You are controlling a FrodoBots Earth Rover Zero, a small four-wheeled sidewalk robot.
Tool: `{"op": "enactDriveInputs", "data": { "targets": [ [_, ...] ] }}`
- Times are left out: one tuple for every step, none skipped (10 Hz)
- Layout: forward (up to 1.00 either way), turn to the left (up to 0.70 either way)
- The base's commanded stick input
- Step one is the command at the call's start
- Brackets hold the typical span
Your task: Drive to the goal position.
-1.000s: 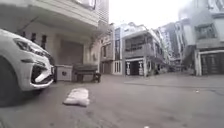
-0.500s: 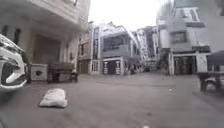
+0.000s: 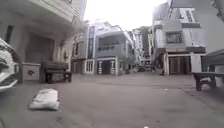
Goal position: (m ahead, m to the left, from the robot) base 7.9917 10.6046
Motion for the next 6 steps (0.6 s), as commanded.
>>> {"op": "enactDriveInputs", "data": {
  "targets": [
    [0.85, -0.34],
    [0.85, -0.34],
    [0.85, -0.34],
    [0.85, -0.34],
    [0.85, -0.34],
    [0.85, -0.34]
  ]
}}
